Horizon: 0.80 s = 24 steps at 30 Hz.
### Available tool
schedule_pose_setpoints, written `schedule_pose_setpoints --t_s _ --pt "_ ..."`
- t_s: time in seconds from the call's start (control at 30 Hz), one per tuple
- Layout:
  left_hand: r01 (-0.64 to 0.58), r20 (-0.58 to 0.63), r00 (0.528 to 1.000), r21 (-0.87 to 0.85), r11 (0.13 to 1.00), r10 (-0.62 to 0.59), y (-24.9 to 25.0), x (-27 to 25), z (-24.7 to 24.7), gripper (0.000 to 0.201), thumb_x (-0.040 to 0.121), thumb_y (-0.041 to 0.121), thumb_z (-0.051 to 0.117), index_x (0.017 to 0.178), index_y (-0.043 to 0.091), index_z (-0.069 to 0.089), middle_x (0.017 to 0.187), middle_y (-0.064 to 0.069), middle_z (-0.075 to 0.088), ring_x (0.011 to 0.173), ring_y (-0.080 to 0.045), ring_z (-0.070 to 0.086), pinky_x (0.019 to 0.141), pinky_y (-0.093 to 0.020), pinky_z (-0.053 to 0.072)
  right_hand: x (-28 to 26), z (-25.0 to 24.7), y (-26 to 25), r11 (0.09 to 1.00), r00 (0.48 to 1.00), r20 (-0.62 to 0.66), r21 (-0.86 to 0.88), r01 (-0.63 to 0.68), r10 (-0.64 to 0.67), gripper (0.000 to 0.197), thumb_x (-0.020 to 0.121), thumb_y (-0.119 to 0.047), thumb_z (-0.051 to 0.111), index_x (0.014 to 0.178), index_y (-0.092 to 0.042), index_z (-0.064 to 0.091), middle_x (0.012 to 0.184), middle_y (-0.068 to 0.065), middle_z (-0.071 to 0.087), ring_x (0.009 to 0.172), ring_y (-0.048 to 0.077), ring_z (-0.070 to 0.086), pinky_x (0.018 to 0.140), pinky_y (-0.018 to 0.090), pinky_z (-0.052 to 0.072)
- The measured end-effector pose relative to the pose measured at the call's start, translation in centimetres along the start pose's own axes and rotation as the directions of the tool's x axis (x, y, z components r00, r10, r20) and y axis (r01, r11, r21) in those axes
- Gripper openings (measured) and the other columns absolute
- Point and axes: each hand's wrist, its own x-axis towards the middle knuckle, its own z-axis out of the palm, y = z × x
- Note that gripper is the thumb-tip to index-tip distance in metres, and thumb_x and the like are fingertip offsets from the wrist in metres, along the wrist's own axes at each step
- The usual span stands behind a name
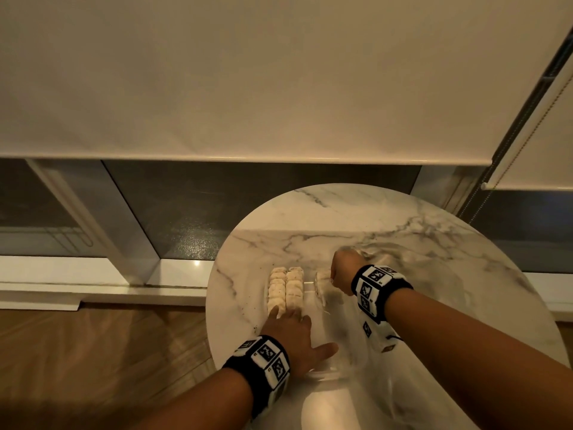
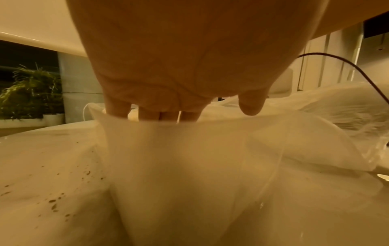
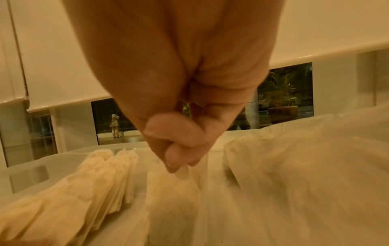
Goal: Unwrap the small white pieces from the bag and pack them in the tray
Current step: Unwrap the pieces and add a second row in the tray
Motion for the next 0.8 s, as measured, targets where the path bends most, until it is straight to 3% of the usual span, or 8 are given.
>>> schedule_pose_setpoints --t_s 0.07,0.1,0.17,0.33,0.43,0.57,0.67,0.8 --pt "-0.011 -0.022 1.000 -0.003 1.000 0.011 0.2 -0.2 -0.1 0.095 0.086 0.084 0.019 0.149 0.015 0.037 0.161 -0.013 0.028 0.150 -0.027 0.023 0.124 -0.049 0.004 0.2 0.0 -0.1 1.000 1.000 -0.018 0.016 -0.018 0.018 0.014 0.090 -0.009 0.065 0.077 -0.007 0.059 0.093 0.014 0.064 0.089 0.028 0.064 0.079 0.032 0.056" --pt "-0.024 -0.034 0.999 -0.009 1.000 0.023 0.4 -0.5 -0.2 0.093 0.087 0.083 0.019 0.147 0.016 0.040 0.159 -0.013 0.032 0.148 -0.028 0.026 0.124 -0.049 0.006 0.3 0.1 0.0 1.000 1.000 -0.023 0.013 -0.005 0.005 0.005 0.090 -0.010 0.065 0.088 -0.005 0.066 0.100 0.015 0.067 0.094 0.028 0.065 0.083 0.033 0.057" --pt "-0.070 -0.045 0.997 -0.044 0.997 0.068 1.2 -1.2 -0.2 0.091 0.087 0.083 0.021 0.144 0.016 0.045 0.152 -0.012 0.042 0.143 -0.029 0.034 0.122 -0.048 0.014 0.8 0.3 0.0 1.000 1.000 -0.015 0.016 -0.005 0.005 0.017 0.090 -0.009 0.065 0.106 -0.004 0.069 0.111 0.016 0.068 0.101 0.028 0.067 0.087 0.035 0.058" --pt "-0.199 0.050 0.978 -0.096 0.975 0.205 3.2 -2.5 0.0 0.084 0.086 0.082 0.029 0.134 0.018 0.054 0.131 -0.011 0.059 0.121 -0.030 0.054 0.110 -0.050 0.032 0.7 0.2 0.0 1.000 0.998 -0.061 0.020 -0.014 0.015 0.013 0.085 -0.010 0.073 0.096 -0.009 0.065 0.104 0.014 0.066 0.087 0.027 0.067 0.070 0.030 0.056" --pt "-0.209 0.052 0.975 -0.089 0.974 0.214 3.5 -2.9 0.3 0.062 0.096 0.064 0.036 0.127 0.015 0.057 0.123 -0.013 0.062 0.113 -0.033 0.058 0.099 -0.047 0.041 0.3 0.0 0.2 0.998 0.993 -0.113 0.062 -0.031 0.038 0.021 0.085 -0.012 0.072 0.105 -0.010 0.064 0.106 0.012 0.065 0.090 0.027 0.067 0.077 0.034 0.060" --pt "-0.211 0.136 0.967 -0.048 0.976 0.216 3.6 -3.2 0.3 0.034 0.105 0.033 0.041 0.120 0.009 0.059 0.119 -0.018 0.062 0.108 -0.037 0.060 0.086 -0.044 0.048 -0.6 -0.6 0.4 0.966 0.984 -0.149 0.253 -0.061 0.101 0.012 0.086 -0.014 0.070 0.096 -0.006 0.068 0.094 0.013 0.069 0.079 0.027 0.070 0.072 0.037 0.063" --pt "-0.198 0.174 0.964 -0.046 0.979 0.203 3.8 -3.5 0.2 0.030 0.102 0.020 0.048 0.128 0.007 0.055 0.125 -0.021 0.058 0.112 -0.038 0.059 0.088 -0.044 0.048 -1.5 -0.7 0.0 0.895 0.994 -0.066 0.443 -0.048 0.086 0.009 0.089 -0.009 0.064 0.087 -0.005 0.072 0.085 0.015 0.073 0.070 0.028 0.074 0.064 0.041 0.064" --pt "-0.176 0.157 0.970 -0.068 0.982 0.184 4.0 -3.7 0.5 0.032 0.101 0.018 0.049 0.130 0.007 0.053 0.129 -0.022 0.056 0.115 -0.039 0.058 0.093 -0.045 0.048 -2.3 0.6 -0.9 0.879 0.986 0.161 0.474 -0.048 -0.033 0.016 0.092 -0.015 0.067 0.103 -0.006 0.073 0.102 0.013 0.070 0.086 0.030 0.073 0.073 0.040 0.064"
